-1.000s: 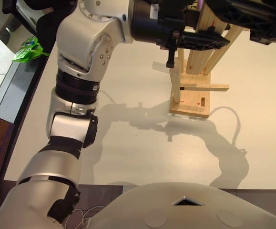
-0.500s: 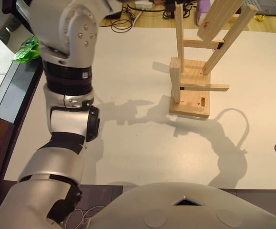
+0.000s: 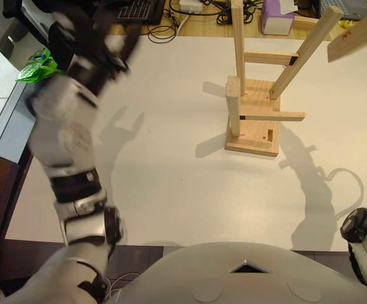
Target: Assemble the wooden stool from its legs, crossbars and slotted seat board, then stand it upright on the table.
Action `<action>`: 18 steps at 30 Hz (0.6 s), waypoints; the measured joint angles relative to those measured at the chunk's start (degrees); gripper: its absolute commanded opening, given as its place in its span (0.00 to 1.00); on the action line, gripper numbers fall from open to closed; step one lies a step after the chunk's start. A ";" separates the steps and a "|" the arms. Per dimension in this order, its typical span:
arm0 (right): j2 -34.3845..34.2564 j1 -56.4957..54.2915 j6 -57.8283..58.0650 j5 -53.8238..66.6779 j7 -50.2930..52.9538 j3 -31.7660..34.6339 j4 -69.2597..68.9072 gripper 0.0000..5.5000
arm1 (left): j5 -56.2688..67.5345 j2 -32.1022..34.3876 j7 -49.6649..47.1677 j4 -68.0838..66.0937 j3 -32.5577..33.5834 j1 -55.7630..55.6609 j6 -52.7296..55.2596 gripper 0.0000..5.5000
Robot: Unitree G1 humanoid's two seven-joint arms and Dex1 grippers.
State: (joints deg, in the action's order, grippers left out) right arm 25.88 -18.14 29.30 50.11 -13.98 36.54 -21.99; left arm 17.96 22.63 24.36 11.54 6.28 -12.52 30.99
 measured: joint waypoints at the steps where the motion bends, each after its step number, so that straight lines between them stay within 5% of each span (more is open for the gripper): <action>1: -1.06 1.51 -1.26 -0.83 1.49 0.97 0.15 0.19 | -2.03 -0.20 0.02 0.07 -4.32 4.65 -0.18 0.54; 5: -6.68 6.70 -5.56 -3.63 5.81 1.84 1.90 0.19 | -7.31 -0.21 2.38 1.37 -17.64 13.26 -0.01 0.54; 18: -13.88 8.68 -4.09 7.48 1.97 0.77 17.40 0.19 | -11.05 -11.89 1.46 -6.11 -28.32 9.59 -3.20 0.54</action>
State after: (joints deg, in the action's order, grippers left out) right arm 12.00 -9.46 25.20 57.59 -12.01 37.31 -4.59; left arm 6.92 10.74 25.82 5.43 -22.04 -2.93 27.79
